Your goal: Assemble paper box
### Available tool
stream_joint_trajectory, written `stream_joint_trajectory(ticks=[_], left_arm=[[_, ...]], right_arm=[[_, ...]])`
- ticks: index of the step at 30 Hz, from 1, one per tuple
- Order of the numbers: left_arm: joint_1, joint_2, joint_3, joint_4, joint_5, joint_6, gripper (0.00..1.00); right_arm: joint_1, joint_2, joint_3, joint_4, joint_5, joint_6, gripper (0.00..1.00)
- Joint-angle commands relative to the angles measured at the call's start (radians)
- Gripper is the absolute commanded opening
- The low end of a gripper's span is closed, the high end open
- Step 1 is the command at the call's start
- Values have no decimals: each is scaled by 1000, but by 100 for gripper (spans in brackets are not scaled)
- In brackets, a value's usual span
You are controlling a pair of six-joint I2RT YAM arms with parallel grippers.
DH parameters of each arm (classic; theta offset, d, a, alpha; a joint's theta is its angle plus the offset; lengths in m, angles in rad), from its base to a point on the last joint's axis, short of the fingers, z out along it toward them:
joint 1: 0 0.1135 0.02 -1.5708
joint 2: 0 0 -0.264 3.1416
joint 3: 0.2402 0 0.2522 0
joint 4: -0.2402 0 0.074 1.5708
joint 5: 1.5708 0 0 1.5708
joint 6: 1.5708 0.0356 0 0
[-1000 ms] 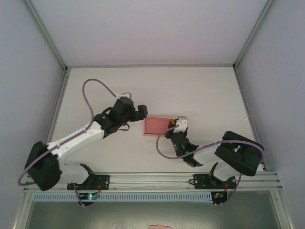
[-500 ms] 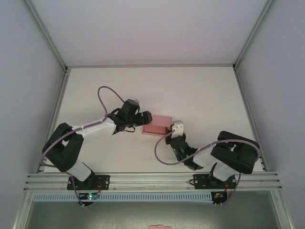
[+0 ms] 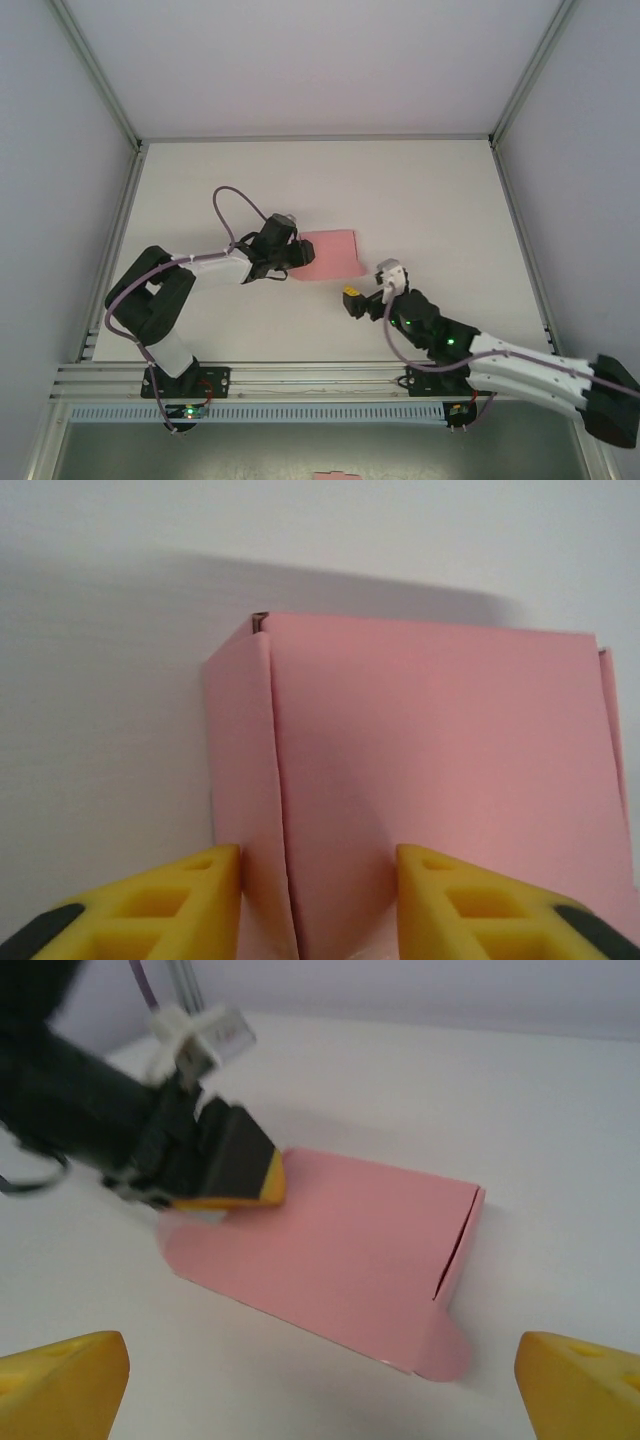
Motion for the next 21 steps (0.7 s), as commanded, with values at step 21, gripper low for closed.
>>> stream_joint_trajectory(ticks=[21], left_arm=[[135, 32, -342, 475, 277, -43, 0]], right_arm=[[-596, 705, 350, 54, -834, 304, 98]])
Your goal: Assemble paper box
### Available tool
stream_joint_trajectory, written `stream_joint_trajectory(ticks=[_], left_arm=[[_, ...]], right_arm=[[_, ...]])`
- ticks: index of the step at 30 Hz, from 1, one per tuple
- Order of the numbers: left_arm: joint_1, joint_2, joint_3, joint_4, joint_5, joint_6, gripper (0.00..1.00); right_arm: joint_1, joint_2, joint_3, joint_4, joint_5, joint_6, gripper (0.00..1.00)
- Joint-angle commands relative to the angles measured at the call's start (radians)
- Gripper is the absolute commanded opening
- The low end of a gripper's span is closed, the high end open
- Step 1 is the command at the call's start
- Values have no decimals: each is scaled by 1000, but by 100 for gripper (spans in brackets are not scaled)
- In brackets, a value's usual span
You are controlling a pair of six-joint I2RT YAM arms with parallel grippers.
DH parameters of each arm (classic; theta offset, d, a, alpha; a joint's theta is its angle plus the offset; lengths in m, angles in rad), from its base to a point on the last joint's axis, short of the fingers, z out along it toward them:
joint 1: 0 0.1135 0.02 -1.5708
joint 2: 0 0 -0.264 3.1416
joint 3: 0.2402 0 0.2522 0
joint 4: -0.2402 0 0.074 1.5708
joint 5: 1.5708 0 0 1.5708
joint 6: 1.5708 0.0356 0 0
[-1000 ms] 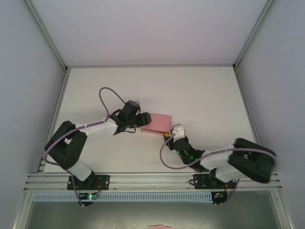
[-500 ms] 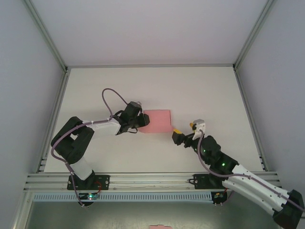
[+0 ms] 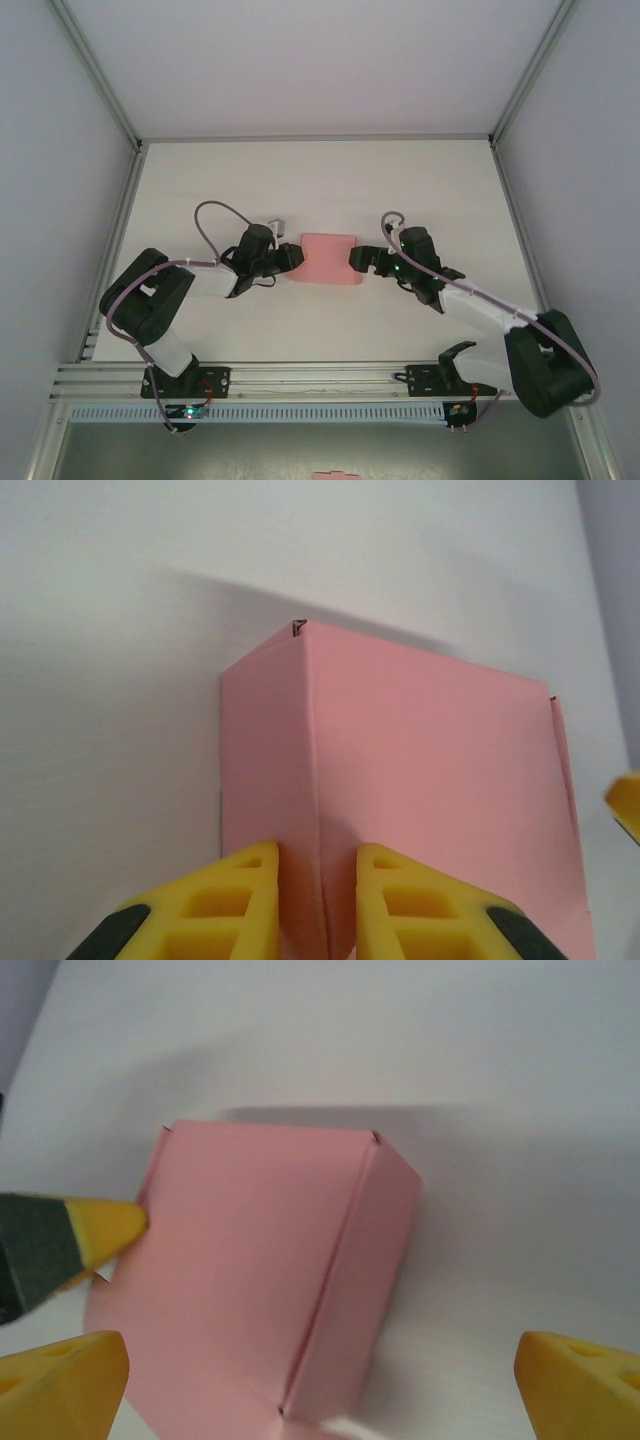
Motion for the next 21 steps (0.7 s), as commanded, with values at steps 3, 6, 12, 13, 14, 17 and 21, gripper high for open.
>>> stream_joint_trajectory(ticks=[3, 6, 12, 13, 14, 17, 21], left_arm=[[52, 85, -117, 137, 124, -83, 0], [56, 104, -126, 178, 141, -97, 0], [54, 87, -119, 137, 113, -71, 0], [54, 85, -117, 134, 113, -69, 0], [55, 86, -112, 134, 119, -69, 0], [55, 89, -101, 128, 120, -63, 0], [55, 70, -82, 130, 117, -37, 1]], right_arm=[[-12, 131, 68, 70, -174, 30, 98], [-11, 212, 85, 93, -190, 44, 98], [2, 371, 115, 266, -336, 134, 92], [5, 389, 109, 320, -355, 164, 89], [5, 403, 97, 398, -384, 198, 84], [0, 417, 64, 556, -435, 286, 69], [-18, 376, 36, 572, -428, 333, 44]])
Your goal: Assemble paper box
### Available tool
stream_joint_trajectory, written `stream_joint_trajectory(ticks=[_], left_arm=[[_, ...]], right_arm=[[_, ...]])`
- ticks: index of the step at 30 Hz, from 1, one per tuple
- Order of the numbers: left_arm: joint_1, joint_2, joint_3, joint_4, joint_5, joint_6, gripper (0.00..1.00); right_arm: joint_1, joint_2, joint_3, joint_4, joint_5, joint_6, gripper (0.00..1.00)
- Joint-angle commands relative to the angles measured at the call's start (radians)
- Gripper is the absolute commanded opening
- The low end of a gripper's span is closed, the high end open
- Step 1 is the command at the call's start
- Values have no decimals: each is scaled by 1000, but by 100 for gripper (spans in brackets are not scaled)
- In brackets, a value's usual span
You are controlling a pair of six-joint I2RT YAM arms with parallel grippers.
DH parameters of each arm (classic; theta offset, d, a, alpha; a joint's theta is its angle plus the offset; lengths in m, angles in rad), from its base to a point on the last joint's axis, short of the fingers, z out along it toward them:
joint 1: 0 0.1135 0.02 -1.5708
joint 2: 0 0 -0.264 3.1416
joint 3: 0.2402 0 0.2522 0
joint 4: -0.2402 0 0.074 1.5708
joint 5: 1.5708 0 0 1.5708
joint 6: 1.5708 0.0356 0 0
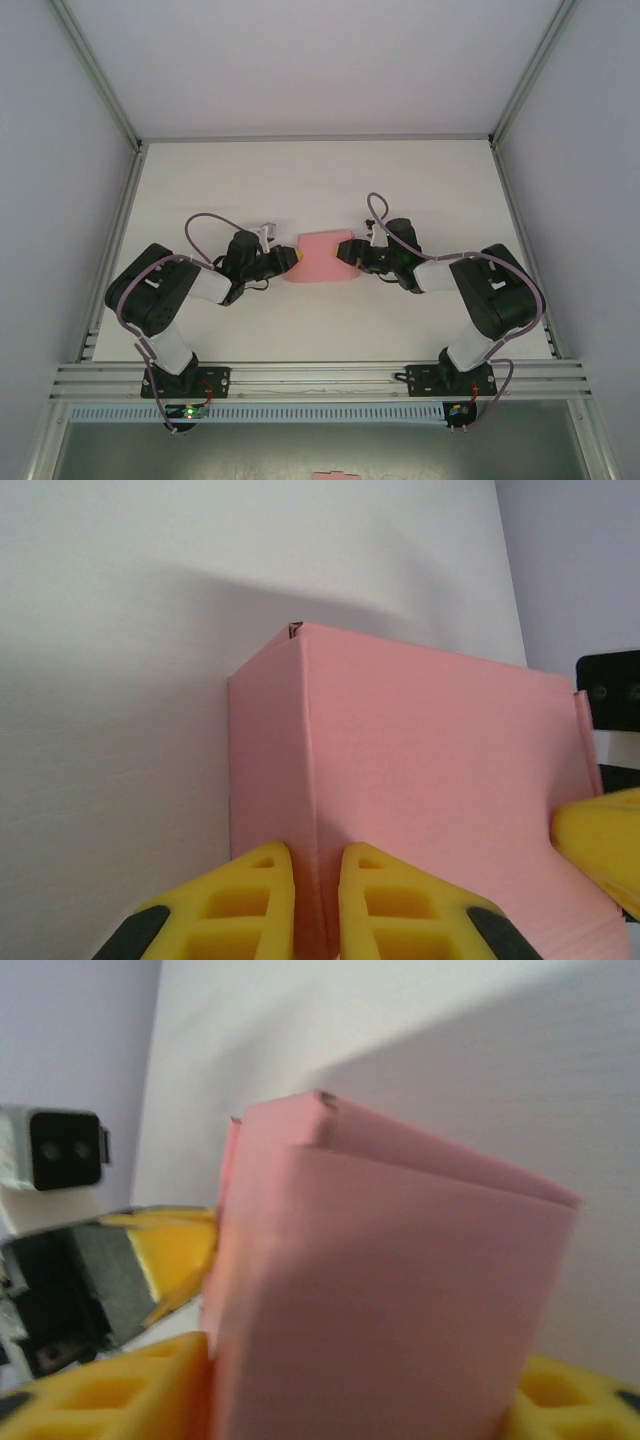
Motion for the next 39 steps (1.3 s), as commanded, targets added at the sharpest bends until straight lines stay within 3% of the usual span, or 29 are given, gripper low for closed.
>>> stream_joint_trajectory(ticks=[1, 3, 5, 6, 7, 10, 12, 17, 22, 28, 34, 39], left_arm=[[0, -5, 15, -123, 7, 58, 5], [-6, -55, 26, -94, 40, 87, 25], [-28, -141, 44, -139, 13, 170, 61], [-45, -197, 69, -226, -18, 242, 75], [-76, -267, 109, -358, -96, 342, 99], [-252, -415, 223, -647, -445, 727, 100], [-346, -459, 245, -674, -548, 943, 100], [-412, -500, 242, -693, -437, 1222, 100], [-491, -471, 264, -767, -494, 1395, 100], [-532, -447, 226, -620, -582, 1509, 100], [-547, -320, 276, -601, -642, 1605, 100], [-545, -286, 272, -539, -693, 1622, 90]], right_arm=[[-5, -54, -26, 145, -84, 71, 42], [-22, -94, -45, 123, -67, 87, 41], [-38, -143, -60, 79, -45, 97, 41], [-45, -170, -62, 42, -33, 105, 41], [-52, -200, -60, -14, -25, 105, 41], [-67, -270, -20, -253, -6, 99, 41], [-86, -294, 7, -376, -15, 128, 40], [-124, -346, 33, -468, -93, 187, 36], [-188, -380, 40, -529, -176, 268, 37], [-204, -349, 22, -474, -299, 408, 36], [-202, -326, -6, -366, -369, 513, 37], [-200, -323, -17, -355, -395, 540, 38]])
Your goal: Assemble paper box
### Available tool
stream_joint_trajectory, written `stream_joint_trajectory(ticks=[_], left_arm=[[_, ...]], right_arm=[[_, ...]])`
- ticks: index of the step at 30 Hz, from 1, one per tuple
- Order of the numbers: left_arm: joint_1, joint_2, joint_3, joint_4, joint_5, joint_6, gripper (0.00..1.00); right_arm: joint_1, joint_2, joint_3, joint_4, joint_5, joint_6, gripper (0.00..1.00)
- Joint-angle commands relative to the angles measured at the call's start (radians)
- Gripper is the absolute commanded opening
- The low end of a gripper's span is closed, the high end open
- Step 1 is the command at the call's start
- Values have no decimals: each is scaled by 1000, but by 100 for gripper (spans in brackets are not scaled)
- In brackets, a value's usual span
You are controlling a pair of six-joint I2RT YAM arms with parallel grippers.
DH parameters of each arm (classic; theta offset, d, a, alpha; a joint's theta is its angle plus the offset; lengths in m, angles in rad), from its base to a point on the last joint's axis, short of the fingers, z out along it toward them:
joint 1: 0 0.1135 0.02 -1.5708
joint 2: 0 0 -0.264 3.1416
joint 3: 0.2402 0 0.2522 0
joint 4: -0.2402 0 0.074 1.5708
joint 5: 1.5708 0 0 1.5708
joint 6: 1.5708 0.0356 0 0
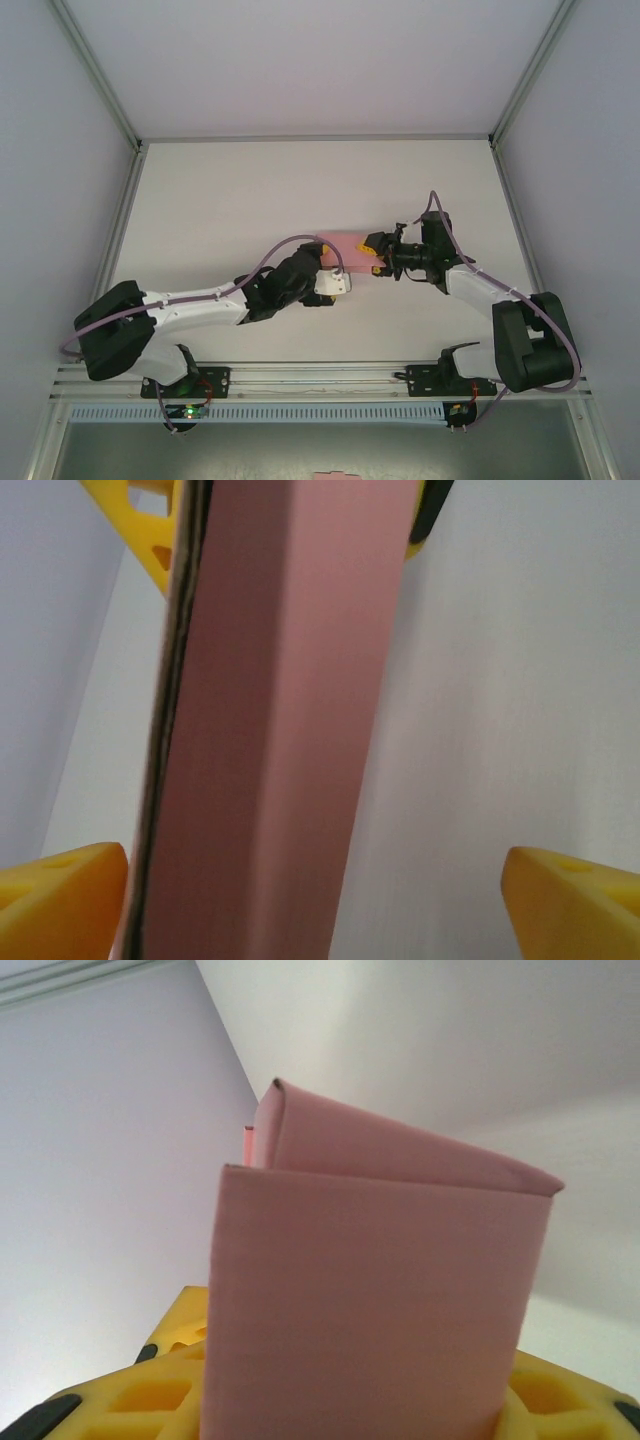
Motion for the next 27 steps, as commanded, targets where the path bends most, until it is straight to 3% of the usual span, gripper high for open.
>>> stream_joint_trajectory(ticks=[1, 4, 8, 9, 11, 15, 19, 22, 24, 25, 27], left_arm=[[-5, -1, 18, 84, -46, 43, 85], [-3, -7, 15, 92, -12, 11, 64], [-4, 16, 28, 66, -30, 23, 44], [-5, 22, 37, 51, -43, 21, 41], [-4, 27, 47, 25, -53, 13, 40], [3, 20, 44, 10, -34, -10, 33], [66, -3, 109, -228, 84, -104, 32], [139, -6, 204, -483, 248, -179, 31], [197, 6, 250, -617, 410, -185, 35], [226, 17, 275, -665, 475, -205, 33], [273, 49, 316, -744, 586, -208, 31]], right_arm=[[4, 0, -24, 46, -72, 45, 39], [0, -14, -40, 26, -68, 32, 42], [1, -38, -26, -17, -50, 9, 43], [1, -45, -16, -48, -49, -10, 51], [-3, -65, 9, -140, -37, -73, 98], [-52, -161, 52, -346, 75, -230, 98], [-127, -343, 129, -569, 387, -507, 98], [-133, -505, 124, -428, 534, -787, 98], [-135, -609, 11, -246, 658, -758, 98], [-140, -644, -49, -118, 615, -765, 99], [-137, -654, -43, -86, 477, -805, 98]])
